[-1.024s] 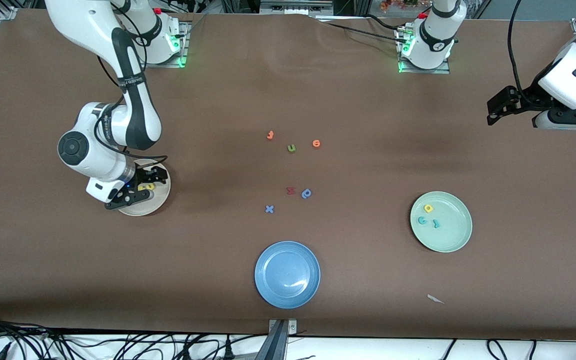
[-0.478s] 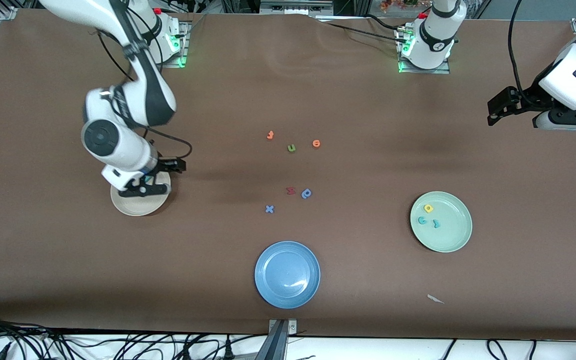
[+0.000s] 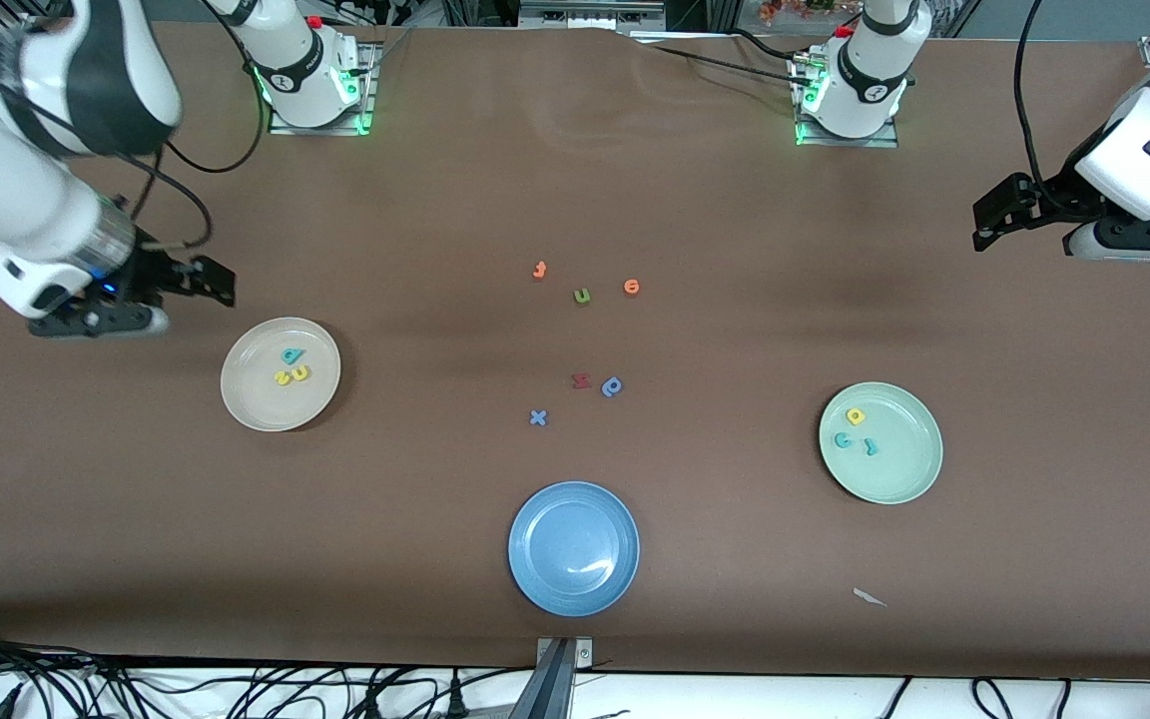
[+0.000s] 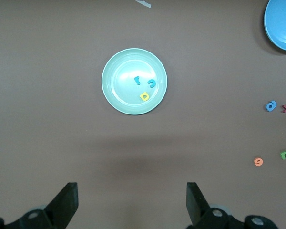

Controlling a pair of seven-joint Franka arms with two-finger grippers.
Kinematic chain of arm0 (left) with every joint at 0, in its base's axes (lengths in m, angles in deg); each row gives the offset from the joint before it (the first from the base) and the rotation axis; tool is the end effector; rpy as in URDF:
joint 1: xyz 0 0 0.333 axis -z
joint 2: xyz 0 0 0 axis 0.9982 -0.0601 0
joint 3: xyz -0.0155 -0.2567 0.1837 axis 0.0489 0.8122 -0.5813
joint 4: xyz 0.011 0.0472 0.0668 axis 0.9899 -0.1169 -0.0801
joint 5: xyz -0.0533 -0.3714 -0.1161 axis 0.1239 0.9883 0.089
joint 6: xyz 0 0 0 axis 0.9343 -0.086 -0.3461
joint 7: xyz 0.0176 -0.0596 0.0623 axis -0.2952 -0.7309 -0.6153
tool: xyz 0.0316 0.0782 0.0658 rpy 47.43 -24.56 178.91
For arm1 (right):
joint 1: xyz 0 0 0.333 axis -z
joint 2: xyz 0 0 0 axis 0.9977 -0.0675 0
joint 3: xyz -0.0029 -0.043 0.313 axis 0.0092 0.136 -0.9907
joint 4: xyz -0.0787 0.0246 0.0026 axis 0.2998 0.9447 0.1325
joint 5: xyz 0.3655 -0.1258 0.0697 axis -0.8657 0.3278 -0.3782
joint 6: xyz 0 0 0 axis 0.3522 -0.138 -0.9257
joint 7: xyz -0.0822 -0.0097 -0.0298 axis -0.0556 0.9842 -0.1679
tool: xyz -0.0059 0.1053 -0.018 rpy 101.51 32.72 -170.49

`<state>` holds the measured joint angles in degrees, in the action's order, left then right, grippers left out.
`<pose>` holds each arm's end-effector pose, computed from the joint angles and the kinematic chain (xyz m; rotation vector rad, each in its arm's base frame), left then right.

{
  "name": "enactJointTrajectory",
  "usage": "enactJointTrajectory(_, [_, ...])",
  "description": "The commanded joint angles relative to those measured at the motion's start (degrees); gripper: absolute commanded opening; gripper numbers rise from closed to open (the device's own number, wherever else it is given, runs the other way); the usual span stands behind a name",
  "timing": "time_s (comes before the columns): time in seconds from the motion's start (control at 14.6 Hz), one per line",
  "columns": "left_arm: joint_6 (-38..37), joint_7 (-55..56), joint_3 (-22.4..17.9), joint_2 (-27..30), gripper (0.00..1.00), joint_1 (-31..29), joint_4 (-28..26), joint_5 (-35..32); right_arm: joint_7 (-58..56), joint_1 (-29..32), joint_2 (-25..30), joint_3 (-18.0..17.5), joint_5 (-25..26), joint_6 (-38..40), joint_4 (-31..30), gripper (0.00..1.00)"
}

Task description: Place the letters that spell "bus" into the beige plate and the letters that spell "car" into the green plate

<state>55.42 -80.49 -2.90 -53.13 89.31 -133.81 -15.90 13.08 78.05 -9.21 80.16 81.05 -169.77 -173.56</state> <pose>0.5455 -0.0525 0.6140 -3.1358 0.0487 0.0192 0.5590 0.0431 0.4858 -3.1339 -0.1155 0.1020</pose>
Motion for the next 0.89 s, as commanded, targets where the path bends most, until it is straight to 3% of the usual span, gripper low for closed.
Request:
enactJointTrajectory(0.0, [-1.22, -1.27, 0.15, -0.63, 1.00, -0.30, 1.61, -0.61, -0.20, 1.49, 0.05, -1.49, 0.82, 10.38, 7.71, 1.00])
enactJointTrajectory(0.41, [-1.31, -1.27, 0.15, -0.63, 1.00, -0.38, 1.61, -0.61, -0.29, 1.67, 3.39, -1.40, 3.36, 19.10, 14.32, 1.00])
enactJointTrajectory(0.82, [-1.31, -0.48, 0.07, -0.63, 1.00, -0.38, 1.52, -0.52, -0.20, 1.49, 3.04, -0.87, 2.75, 19.55, 14.86, 1.00])
